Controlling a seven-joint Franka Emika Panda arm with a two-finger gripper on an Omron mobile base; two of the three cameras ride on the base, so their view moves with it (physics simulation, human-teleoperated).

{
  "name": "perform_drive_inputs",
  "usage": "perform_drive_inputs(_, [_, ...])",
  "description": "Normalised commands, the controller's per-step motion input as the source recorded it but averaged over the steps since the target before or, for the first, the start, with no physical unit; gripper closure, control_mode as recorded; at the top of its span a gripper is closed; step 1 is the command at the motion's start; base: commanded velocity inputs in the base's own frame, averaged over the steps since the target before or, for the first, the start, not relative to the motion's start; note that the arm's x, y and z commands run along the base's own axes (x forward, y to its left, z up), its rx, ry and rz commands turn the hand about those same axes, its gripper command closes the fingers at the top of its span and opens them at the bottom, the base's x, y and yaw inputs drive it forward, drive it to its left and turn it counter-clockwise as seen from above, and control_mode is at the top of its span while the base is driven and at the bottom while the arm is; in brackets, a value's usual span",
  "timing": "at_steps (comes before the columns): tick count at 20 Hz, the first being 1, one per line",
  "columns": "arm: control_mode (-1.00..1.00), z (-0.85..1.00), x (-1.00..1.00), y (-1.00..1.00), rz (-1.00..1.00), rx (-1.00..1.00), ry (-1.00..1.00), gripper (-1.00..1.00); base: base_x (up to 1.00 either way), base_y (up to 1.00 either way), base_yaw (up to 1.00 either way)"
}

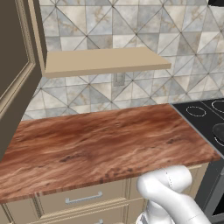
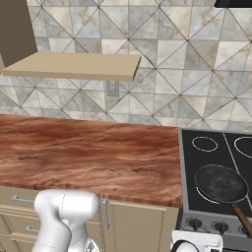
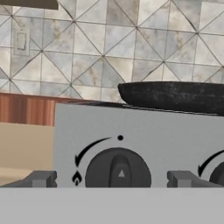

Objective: Pick the pan from the cabinet and place it on the stove. Then turn on the stove burner for the pan.

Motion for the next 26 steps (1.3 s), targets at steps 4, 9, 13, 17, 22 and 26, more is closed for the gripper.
perform_drive_inputs(4, [-1.0,-0.02,0.03,0.0,0.0,0.0,-0.03,-1.0,0.0,0.0,0.0])
perform_drive_inputs(9, [-1.0,-0.02,0.02,0.0,0.0,0.0,-0.03,-1.0,0.0,0.0,0.0])
perform_drive_inputs(13, [-1.0,0.0,0.04,0.0,0.0,0.0,-0.03,-1.0,0.0,0.0,0.0])
perform_drive_inputs(17, [-1.0,0.0,0.13,0.0,0.0,0.0,0.0,-1.0,0.0,0.0,0.0])
perform_drive_inputs(22, [-1.0,-0.04,0.19,0.02,0.02,0.0,0.0,-1.0,0.0,0.0,0.0])
perform_drive_inputs(26, [-1.0,-0.16,0.14,0.0,0.02,0.0,0.0,-1.0,0.0,0.0,0.0])
